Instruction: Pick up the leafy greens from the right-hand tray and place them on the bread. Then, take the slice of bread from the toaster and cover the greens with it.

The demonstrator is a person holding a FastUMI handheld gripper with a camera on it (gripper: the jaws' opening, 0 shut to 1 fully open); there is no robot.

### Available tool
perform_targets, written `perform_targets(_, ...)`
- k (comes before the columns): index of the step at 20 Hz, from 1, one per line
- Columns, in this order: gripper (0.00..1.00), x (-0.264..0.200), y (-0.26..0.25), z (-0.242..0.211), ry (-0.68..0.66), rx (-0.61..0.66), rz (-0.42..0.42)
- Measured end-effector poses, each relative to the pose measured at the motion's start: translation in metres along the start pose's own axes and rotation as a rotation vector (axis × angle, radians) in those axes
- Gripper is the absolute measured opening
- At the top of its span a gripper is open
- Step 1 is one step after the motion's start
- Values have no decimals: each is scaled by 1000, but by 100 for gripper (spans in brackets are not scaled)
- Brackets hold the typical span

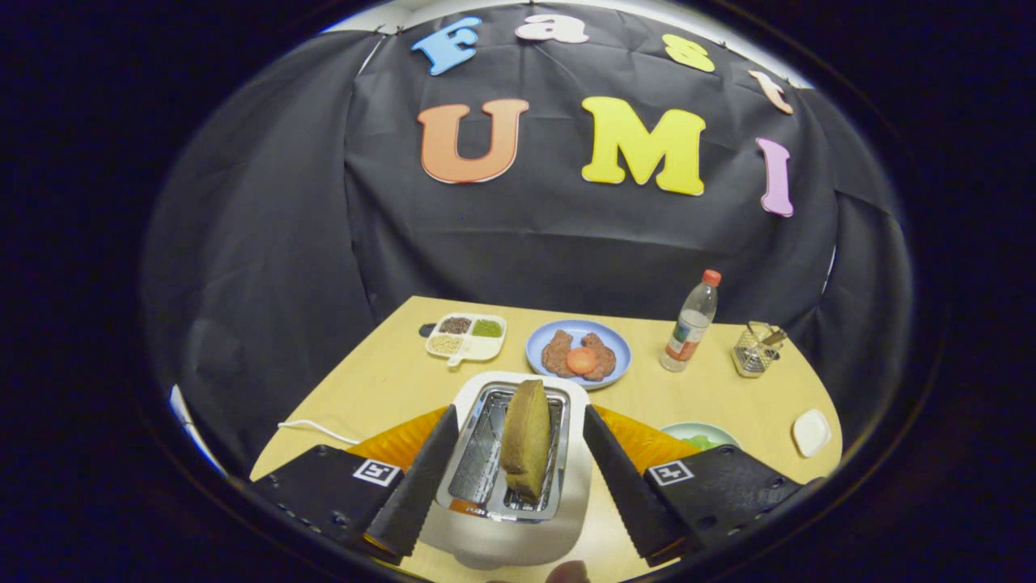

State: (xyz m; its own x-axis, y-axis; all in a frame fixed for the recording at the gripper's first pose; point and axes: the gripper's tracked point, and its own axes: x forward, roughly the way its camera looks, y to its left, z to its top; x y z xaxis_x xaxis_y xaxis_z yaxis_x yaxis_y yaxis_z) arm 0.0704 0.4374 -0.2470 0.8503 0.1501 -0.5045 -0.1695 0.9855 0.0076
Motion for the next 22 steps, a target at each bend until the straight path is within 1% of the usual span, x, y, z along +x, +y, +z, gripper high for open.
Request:
perform_targets(2,94,14,-2,-4,22,3,-23)
perform_targets(3,92,19,-6,-7,32,5,-36)
perform_targets(4,85,23,-3,-10,47,14,-24)
perform_targets(6,70,23,-8,-8,52,26,-25)
perform_targets(7,65,23,-10,-6,48,29,-24)
perform_targets(8,52,24,-12,-7,51,31,-24)
perform_targets(10,30,26,-17,-10,66,40,-31)
perform_targets(11,22,25,-17,-11,70,51,-20)
perform_targets(12,16,23,-17,-9,74,53,-9)
perform_targets(13,17,19,-20,-5,67,61,-1)
perform_targets(14,8,13,-15,-1,60,67,31)
perform_targets(18,8,-16,-21,28,-8,70,100)
perform_targets(22,8,-52,-36,58,-67,124,148)
